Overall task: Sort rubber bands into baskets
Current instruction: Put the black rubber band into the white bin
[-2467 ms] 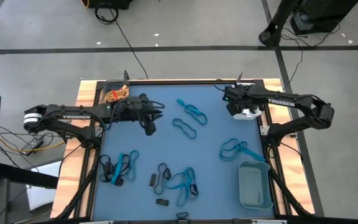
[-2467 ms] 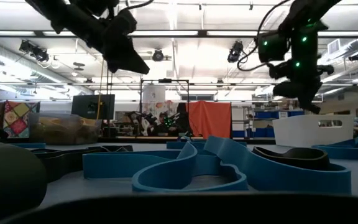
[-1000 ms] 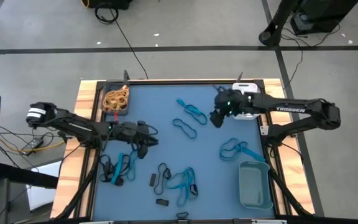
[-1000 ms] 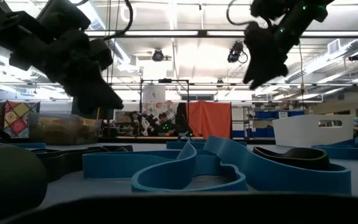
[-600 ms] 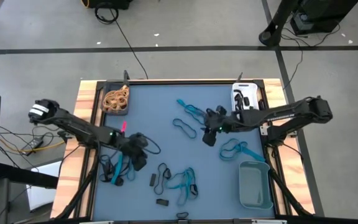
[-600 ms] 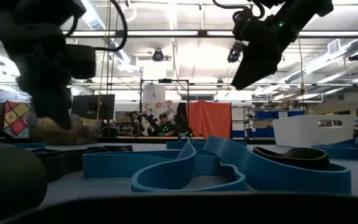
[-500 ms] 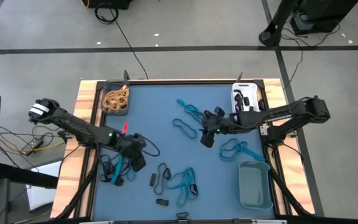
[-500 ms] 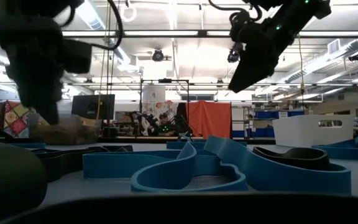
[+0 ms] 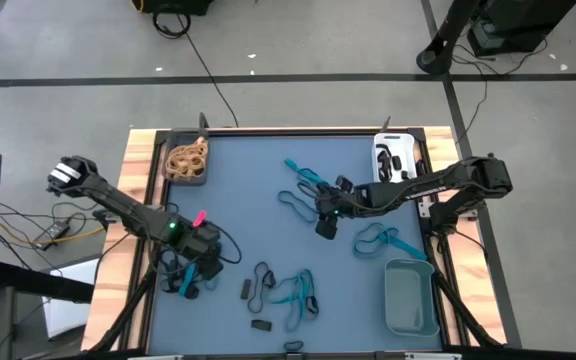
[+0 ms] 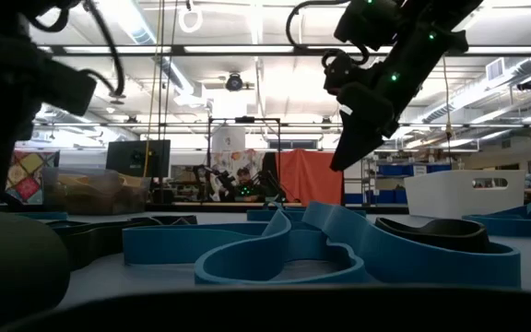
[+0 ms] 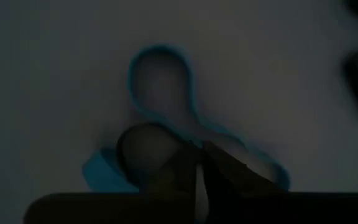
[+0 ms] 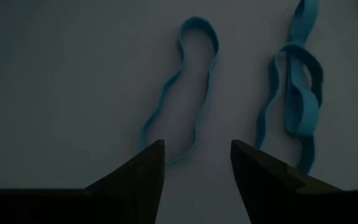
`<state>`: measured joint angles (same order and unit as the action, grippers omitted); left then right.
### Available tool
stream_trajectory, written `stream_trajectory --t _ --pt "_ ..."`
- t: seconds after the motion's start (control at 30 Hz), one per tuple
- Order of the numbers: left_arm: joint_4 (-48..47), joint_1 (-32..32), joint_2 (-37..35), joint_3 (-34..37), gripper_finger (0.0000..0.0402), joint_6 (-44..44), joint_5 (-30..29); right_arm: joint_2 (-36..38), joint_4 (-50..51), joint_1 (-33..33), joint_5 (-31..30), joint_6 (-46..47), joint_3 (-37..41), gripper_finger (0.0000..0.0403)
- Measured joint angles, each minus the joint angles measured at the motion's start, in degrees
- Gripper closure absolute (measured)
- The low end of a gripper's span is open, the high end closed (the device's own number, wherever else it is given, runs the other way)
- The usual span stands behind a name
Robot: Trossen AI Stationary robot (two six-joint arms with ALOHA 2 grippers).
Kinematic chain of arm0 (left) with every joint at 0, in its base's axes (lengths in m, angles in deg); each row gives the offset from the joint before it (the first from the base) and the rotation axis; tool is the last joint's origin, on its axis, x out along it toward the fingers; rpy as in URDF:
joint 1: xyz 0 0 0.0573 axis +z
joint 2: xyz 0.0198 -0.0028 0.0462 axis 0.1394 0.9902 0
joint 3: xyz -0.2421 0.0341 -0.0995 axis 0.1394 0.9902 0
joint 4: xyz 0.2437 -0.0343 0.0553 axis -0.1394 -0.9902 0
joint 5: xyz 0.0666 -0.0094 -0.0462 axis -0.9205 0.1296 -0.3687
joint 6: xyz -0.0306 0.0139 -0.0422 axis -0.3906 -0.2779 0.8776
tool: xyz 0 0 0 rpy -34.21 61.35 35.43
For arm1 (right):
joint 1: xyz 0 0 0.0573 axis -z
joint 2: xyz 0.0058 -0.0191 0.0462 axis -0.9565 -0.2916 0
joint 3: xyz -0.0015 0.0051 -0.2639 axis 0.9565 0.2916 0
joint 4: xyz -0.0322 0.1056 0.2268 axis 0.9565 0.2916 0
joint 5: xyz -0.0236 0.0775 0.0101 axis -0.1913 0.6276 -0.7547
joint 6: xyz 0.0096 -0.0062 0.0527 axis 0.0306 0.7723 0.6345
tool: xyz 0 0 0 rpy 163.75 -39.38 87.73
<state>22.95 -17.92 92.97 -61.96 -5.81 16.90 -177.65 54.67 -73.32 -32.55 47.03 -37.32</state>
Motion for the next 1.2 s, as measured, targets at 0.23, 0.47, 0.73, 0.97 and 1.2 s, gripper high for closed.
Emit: stream_trajectory --t 0.23,0.47,0.73,0.97,1.2 --pt "5.69 -2.06 0.00 3.03 0.0289 1.56 0.46 0.01 -0.10 0.02 1.39 0.16 0.00 0.0207" --pt "9.02 -2.76 0.00 7.07 0.0269 6.10 1.66 0.07 -0.28 0.02 1.41 1.22 0.00 0.0211" --pt "8.93 -2.87 0.00 7.32 0.0374 6.80 1.60 0.07 -0.26 0.02 1.41 1.22 0.00 0.0211" --pt "8.50 -2.87 0.00 0.84 0.0392 1.64 0.23 -0.04 -2.75 -0.27 1.72 2.15 0.00 0.0215" --pt "9.82 -2.48 0.06 -8.68 0.0397 -10.50 -7.58 -1.94 -18.97 -3.19 11.33 -2.55 0.99 0.0213"
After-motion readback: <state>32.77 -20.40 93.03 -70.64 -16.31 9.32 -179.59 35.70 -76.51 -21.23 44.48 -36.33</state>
